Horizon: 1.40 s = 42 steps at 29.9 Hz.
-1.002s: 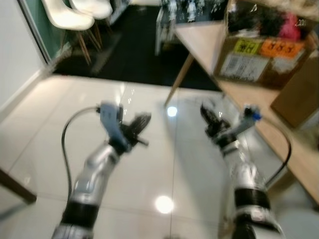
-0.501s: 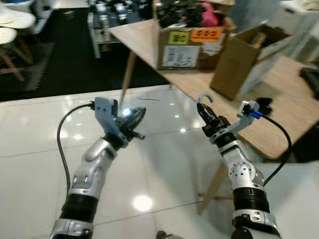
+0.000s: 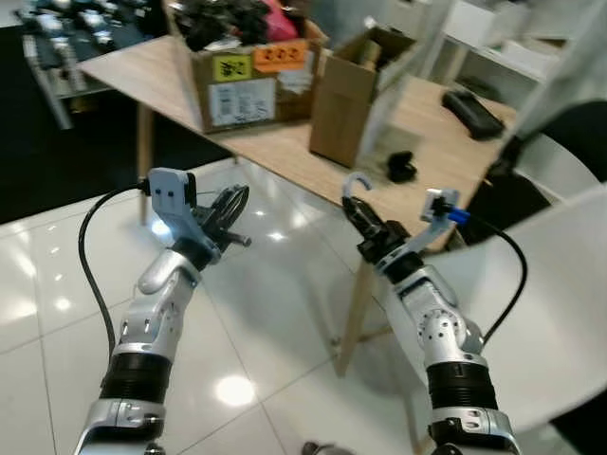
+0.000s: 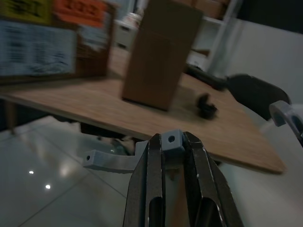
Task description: Picking trash to rubbish bin
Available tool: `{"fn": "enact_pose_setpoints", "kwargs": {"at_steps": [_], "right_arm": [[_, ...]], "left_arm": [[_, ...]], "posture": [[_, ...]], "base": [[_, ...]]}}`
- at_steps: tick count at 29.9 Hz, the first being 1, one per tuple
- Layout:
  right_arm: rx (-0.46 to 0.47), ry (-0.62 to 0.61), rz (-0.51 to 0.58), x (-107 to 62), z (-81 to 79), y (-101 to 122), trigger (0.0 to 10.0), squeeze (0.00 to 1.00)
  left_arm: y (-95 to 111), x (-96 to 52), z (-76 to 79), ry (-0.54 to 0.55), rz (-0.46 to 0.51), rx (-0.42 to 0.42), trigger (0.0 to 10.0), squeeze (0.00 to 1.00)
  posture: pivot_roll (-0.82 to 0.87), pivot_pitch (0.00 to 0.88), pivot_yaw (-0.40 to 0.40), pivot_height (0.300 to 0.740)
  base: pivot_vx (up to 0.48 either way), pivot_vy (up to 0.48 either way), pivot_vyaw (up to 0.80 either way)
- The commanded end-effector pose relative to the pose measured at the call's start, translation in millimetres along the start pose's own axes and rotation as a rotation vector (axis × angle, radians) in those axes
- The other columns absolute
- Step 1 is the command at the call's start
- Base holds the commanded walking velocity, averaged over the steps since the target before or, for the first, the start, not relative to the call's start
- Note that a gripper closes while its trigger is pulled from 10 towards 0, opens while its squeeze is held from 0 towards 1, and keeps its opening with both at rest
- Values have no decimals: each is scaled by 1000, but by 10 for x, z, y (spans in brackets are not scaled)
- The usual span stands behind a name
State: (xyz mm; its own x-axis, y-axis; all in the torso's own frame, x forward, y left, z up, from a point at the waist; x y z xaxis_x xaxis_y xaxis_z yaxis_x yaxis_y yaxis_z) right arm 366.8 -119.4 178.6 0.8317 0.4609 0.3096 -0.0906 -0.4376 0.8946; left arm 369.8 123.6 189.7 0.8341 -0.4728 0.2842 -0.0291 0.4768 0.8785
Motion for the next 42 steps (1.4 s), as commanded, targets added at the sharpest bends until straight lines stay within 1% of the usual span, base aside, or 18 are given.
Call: {"fn": "enact_pose_setpoints", "kwargs": {"at_steps": [1,9,14,15,16,23,30,34,42], "right_arm": [[-16,6,2,-25,-2,37,10000,0],[-27,12,16,-37,-10,76,10000,0],[-33,20,33,-28,-35,104,10000,0],[-33,20,33,-28,-35,104,10000,0],[-35,21,32,-19,-37,105,10000,0],[-39,26,46,26,-46,147,10000,0],[-55,18,48,41,-23,169,10000,0],[-62,15,56,49,-7,207,10000,0],[-96,18,112,71,21,419,10000,0]], "left_arm": [[-68,-15,4,2,-17,8,10000,0],[-72,-2,2,4,-12,6,10000,0],[-24,-11,-95,51,11,8,10000,0],[-24,-11,-95,51,11,8,10000,0],[0,-24,-148,73,23,6,10000,0],[70,-68,-246,112,52,16,10000,0],[69,-75,-250,109,53,18,10000,0],[47,-60,-219,100,52,17,10000,0],[24,-29,-162,82,57,4,10000,0]], "posture": [[-55,106,8,740],[-58,104,11,740],[-60,101,12,740],[-60,101,12,740],[-61,98,11,740],[-55,98,8,740],[-55,97,5,740],[-53,95,3,740],[-52,91,3,740]], "base": [[0,0,-800],[0,0,-759],[0,0,0],[0,0,0],[0,0,0],[77,0,0],[336,0,0],[377,0,0],[375,0,0]]}}
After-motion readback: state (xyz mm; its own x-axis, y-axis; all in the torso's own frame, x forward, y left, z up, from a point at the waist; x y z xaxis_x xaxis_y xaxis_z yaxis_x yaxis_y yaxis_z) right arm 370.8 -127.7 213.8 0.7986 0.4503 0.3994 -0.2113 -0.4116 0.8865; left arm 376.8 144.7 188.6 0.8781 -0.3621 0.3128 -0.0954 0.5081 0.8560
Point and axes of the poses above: a point about 5 cm out from each wrist's last joint towards the gripper, its own x axis pointing out of the wrist towards the gripper, its own y axis along the axis of the wrist's last joint, z = x × y, the point moved 4 cm from there along x, pointing out of the wrist towards the gripper, and after that the axes turned 14 degrees about -x, right-handed, at the moved point
